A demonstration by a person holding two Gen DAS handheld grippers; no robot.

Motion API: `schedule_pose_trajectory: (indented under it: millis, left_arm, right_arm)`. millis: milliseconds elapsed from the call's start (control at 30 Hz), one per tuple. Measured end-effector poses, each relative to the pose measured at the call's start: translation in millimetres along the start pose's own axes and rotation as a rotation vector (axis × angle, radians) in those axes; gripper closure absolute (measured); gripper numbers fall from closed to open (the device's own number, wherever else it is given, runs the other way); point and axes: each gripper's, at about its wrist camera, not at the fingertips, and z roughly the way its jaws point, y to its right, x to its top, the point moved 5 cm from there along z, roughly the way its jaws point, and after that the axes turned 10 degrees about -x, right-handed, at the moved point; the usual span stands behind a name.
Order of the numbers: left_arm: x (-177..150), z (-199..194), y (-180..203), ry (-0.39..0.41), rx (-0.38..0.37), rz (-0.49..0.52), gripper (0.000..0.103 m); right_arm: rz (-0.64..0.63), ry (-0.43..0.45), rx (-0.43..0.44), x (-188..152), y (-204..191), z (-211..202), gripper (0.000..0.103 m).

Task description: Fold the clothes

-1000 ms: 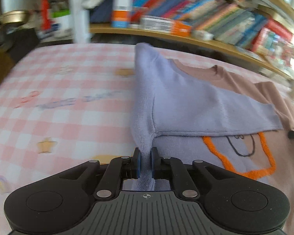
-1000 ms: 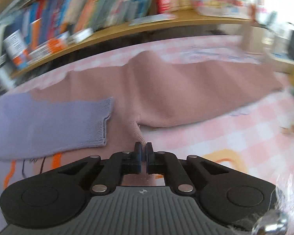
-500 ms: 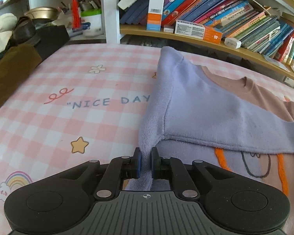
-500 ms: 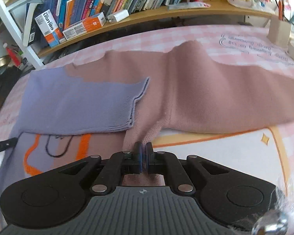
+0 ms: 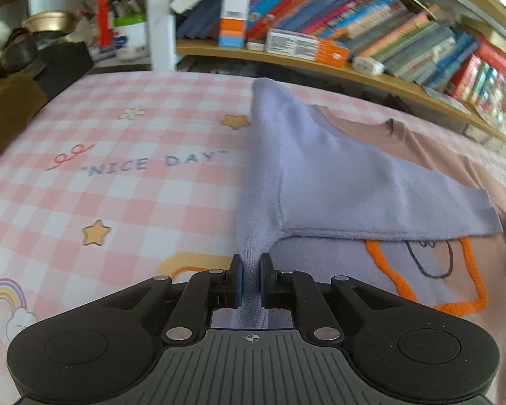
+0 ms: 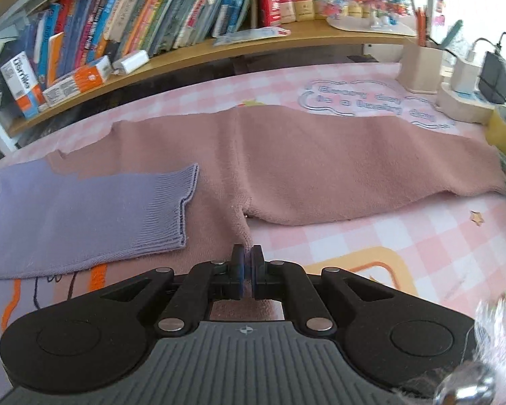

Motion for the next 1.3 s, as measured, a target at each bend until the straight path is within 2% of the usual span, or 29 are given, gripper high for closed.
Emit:
schedule_pose_trajectory:
  millis: [233, 633, 733, 833, 900, 1033, 1200, 1300]
  left_arm:
    - [9.1, 5.8, -10.4, 0.010, 0.029, -0.008, 0.095]
    - [13.1, 14.2, 2.7, 0.014, -0.006, 0.026, 0.095]
    - [14.3, 14.1, -1.7, 0.016, -0.011, 0.019, 0.094]
    - [15.1, 14.7, -3.2, 0.020, -0.012, 0.022, 0.094]
    - [16.6, 16.3, -2.4, 0.022, -0.009, 0.027, 0.094]
    - [19.3, 19.1, -2.0, 0.022, -0.002, 0.040, 0.094]
    - [19.0, 19.4, -2.6, 0.023, 0.004, 0.049, 0.091]
    - [19.0, 15.7, -4.4, 0.019, 0.001, 0.047, 0.087]
  right_arm:
    - [-0.018, 0.002, 0.013, 4.1, -13.3, 4.0, 0.099]
    - [0.004, 0.007, -0.020, 11.8, -0.8, 9.8, 0.097]
    - [0.018, -0.009, -0.003, 14.3, 0.2, 4.3, 0.090]
    - [0.020, 0.032, 0.037, 17.6, -5.5, -11.5, 0.079]
    - [0.013, 0.051, 0.070, 20.3, -12.8, -16.9, 0.079]
    - [0.003, 0.030, 0.120, 28.2, -29.7, -8.5, 0.079]
    - [0.054, -0.054, 0.126, 31.3, -33.7, 18.8, 0.079]
    - [0.073, -0.058, 0.154, 31.7, -37.7, 20.9, 0.082]
